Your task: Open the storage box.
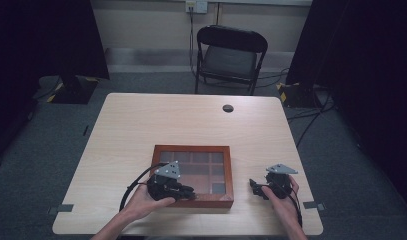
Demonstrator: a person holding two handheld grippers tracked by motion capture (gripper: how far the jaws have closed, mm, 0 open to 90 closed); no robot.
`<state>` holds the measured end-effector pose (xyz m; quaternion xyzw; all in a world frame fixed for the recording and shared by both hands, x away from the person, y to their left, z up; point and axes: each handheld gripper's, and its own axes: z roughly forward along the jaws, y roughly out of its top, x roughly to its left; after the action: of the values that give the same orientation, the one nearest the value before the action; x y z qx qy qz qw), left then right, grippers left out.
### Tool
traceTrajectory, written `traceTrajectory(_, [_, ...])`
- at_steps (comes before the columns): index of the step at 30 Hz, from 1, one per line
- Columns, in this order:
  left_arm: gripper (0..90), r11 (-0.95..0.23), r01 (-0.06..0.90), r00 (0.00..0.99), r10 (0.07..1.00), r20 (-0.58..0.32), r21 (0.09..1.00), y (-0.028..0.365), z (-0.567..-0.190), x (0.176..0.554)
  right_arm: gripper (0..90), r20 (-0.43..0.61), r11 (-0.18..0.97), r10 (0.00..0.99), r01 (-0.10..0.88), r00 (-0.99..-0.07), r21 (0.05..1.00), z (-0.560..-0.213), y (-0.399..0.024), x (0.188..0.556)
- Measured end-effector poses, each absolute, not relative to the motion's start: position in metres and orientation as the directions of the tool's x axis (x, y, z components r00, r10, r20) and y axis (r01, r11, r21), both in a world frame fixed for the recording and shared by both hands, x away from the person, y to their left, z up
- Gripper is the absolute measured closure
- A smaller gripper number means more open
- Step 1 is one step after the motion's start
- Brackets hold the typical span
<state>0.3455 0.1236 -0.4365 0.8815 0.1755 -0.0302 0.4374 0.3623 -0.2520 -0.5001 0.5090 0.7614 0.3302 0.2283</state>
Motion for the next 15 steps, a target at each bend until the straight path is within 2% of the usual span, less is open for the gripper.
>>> traceTrajectory(15, [80.6,-0.564,0.299,0.944,0.293,-0.152,0.770,0.1227,-0.4401,0.3390,12.8,-0.011,0.266,0.924,0.623,-0.382,0.735,-0.5001,-0.2521,0.3626])
